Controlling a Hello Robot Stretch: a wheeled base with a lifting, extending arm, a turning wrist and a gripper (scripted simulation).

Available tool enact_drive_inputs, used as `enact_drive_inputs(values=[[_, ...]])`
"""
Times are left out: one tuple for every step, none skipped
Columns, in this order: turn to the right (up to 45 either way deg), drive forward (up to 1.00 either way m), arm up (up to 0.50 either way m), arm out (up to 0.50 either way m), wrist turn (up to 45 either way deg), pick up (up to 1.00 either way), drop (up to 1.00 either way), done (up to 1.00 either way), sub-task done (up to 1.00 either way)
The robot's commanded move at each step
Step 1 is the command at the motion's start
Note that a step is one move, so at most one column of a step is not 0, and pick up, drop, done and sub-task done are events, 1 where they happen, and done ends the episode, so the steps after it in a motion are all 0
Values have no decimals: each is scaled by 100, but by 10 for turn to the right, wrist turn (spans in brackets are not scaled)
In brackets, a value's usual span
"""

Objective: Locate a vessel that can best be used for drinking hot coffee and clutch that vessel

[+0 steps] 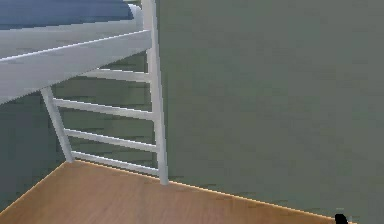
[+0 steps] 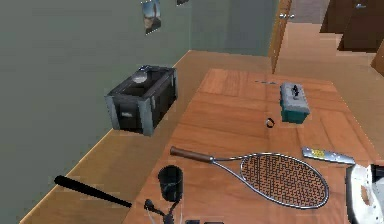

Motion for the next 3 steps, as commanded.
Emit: enact_drive_inputs(values=[[0, 0, 0, 0, 0, 100, 0, 0, 0], [0, 0, 10, 0, 0, 0, 0, 0, 0], [0, 0, 0, 0, 0, 0, 0, 100, 0]])
